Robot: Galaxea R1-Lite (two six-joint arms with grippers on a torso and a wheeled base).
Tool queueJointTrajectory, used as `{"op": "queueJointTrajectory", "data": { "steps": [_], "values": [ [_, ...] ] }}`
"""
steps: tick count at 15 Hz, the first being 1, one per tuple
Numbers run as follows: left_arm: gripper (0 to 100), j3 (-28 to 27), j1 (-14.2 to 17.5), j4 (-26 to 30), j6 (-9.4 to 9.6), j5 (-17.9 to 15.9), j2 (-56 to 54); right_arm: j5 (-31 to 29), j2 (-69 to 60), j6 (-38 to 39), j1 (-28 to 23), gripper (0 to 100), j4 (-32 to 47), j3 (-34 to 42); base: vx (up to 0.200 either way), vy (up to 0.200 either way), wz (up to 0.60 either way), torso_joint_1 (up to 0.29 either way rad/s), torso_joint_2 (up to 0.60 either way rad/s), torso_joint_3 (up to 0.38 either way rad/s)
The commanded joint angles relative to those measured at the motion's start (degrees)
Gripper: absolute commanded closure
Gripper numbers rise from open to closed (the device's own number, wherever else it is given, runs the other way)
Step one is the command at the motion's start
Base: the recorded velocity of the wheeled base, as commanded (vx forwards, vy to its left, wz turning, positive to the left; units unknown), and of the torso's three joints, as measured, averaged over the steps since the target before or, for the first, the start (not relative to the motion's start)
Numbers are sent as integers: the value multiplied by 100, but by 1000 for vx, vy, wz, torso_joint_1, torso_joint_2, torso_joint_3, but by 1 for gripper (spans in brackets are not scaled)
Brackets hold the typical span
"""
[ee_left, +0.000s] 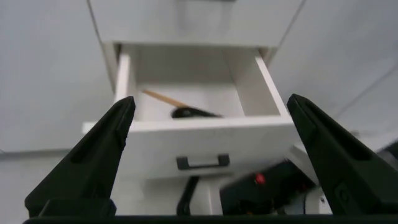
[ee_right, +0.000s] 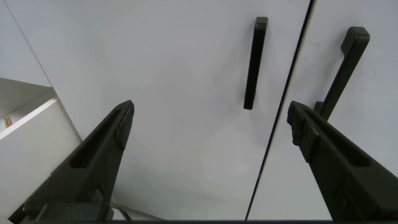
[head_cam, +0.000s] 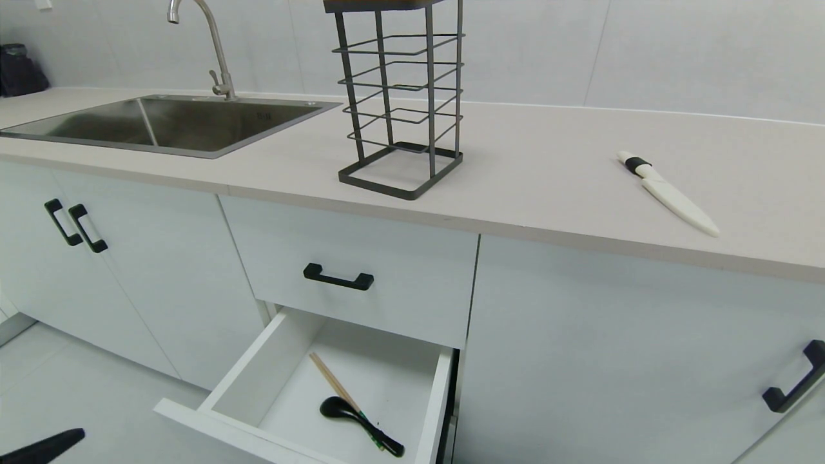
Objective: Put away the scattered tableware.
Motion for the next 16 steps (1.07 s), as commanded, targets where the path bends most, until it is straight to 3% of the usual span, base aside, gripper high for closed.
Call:
{"op": "queueJointTrajectory", "data": {
  "steps": [1, 4, 9, 13, 16],
  "values": [
    [0, 348, -19, -44, -4, -280, 702, 2, 6, 0, 2, 0, -2, -2, 0, 0, 0, 0, 0, 0],
    [0, 383, -10, -185, -12, -465, 1537, 2, 6, 0, 2, 0, 6, -2, 0, 0, 0, 0, 0, 0],
    [0, 489, -10, -334, 40, -394, 2934, 2, 6, 0, 2, 0, 6, -2, 0, 0, 0, 0, 0, 0],
    [0, 550, -81, -668, 58, -96, 3866, 2, 6, 0, 2, 0, 6, -2, 0, 0, 0, 0, 0, 0],
    [0, 550, -213, -888, 198, 212, 4358, 2, 6, 0, 2, 0, 6, -2, 0, 0, 0, 0, 0, 0]
  ]
}}
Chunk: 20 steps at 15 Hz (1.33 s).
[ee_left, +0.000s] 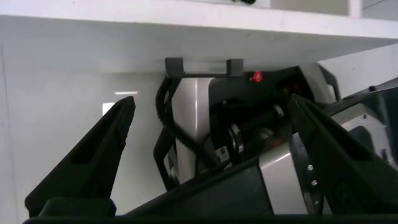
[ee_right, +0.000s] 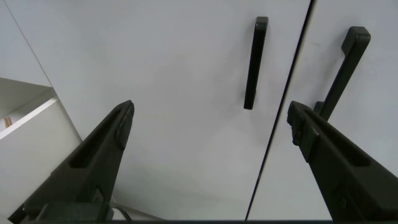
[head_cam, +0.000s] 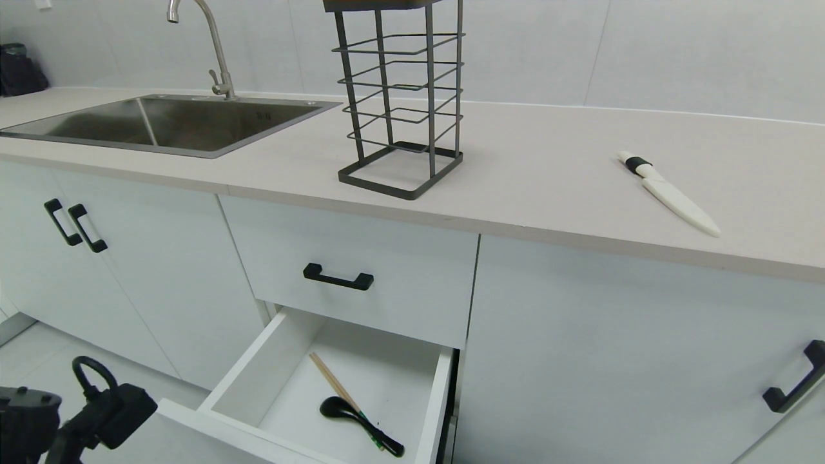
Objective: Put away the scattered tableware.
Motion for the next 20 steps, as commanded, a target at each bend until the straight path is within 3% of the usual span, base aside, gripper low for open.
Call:
{"op": "queueJointTrajectory", "data": {
  "steps": [1, 8, 12, 16, 20],
  "values": [
    [0, 4, -52, -129, 58, 96, 553, 2, 6, 0, 2, 0, -7, 1, 0, 0, 0, 0, 0, 0],
    [0, 4, -61, -753, 409, 491, 1230, 2, 6, 0, 2, 0, 2, 1, 0, 0, 0, 0, 0, 0],
    [0, -31, -52, -911, 427, 491, 1388, 2, 6, 0, 2, 0, -7, 1, 0, 0, 0, 0, 0, 0],
    [0, 66, -52, -1852, 427, 491, 2012, 2, 6, 0, 2, 0, 2, 1, 0, 0, 0, 0, 0, 0],
    [0, 66, -61, -2247, 418, 491, 2267, 2, 6, 0, 2, 0, -7, 1, 0, 0, 0, 0, 0, 0]
  ]
}}
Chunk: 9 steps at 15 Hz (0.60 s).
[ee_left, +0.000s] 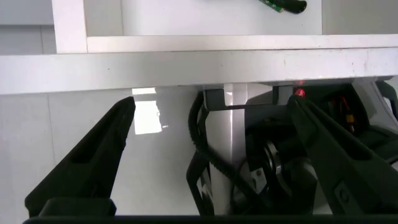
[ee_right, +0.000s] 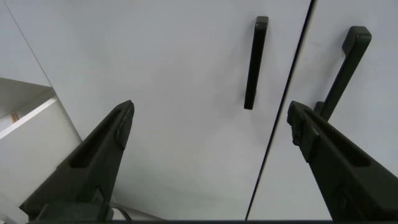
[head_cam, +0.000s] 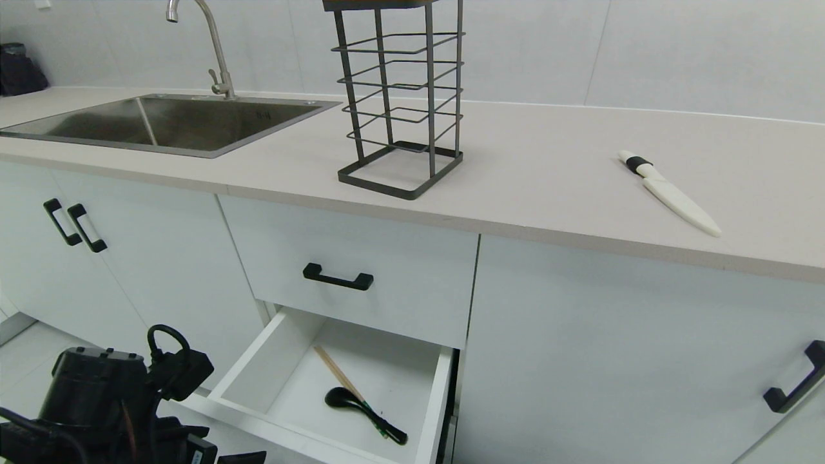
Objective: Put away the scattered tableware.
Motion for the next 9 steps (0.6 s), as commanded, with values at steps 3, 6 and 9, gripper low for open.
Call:
{"op": "queueJointTrajectory", "data": {
  "steps": [3, 6, 9],
  "values": [
    [0, -4, -3, -421, -5, 1, 353, 2, 6, 0, 2, 0, 4, 1, 0, 0, 0, 0, 0, 0],
    [0, -13, -3, -1132, 4, 1, 836, 2, 6, 0, 2, 0, 4, 1, 0, 0, 0, 0, 0, 0],
    [0, 22, -56, -1967, 4, 1, 1443, 2, 14, 0, 2, 0, -5, 1, 0, 0, 0, 0, 0, 0]
  ]
}}
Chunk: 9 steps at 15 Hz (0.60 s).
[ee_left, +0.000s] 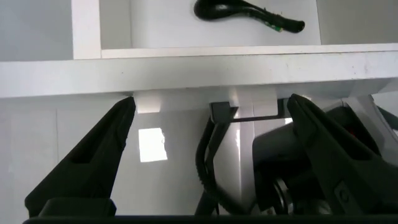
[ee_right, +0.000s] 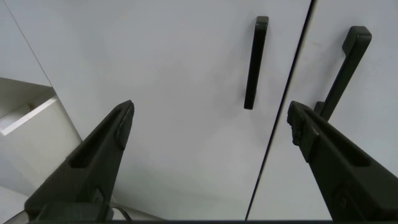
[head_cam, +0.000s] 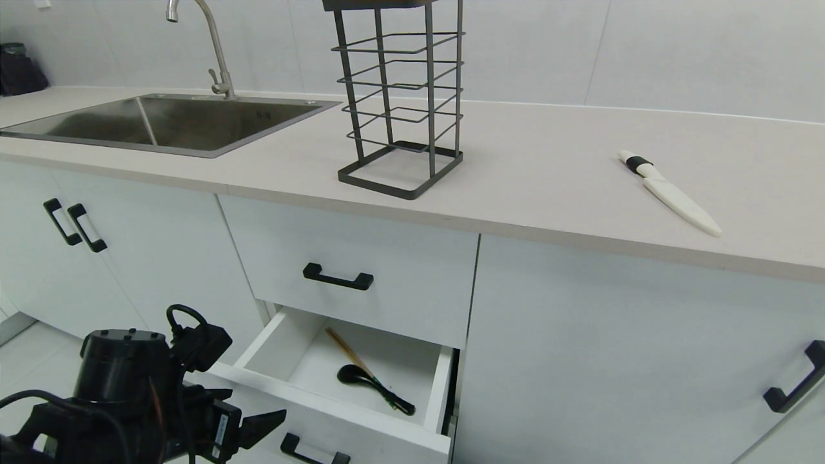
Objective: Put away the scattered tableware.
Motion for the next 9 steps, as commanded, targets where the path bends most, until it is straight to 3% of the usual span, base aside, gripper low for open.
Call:
{"op": "queueJointTrajectory", "data": {
  "steps": [1, 2, 4, 9],
  "values": [
    [0, 25, -56, -640, -3, 1, 758, 2, 6, 0, 2, 0, -2, 1, 0, 0, 0, 0, 0, 0],
    [0, 87, -83, -1088, -3, 1, 1013, 2, 6, 0, 2, 0, 6, 1, 0, 0, 0, 0, 0, 0],
    [0, 166, -241, -1475, -65, 1, 1198, 2, 6, 0, 2, 0, -2, 1, 0, 0, 0, 0, 0, 0],
    [0, -72, -329, -1528, -82, 1, 1206, 2, 14, 0, 2, 0, -2, 1, 0, 0, 0, 0, 0, 0]
  ]
}}
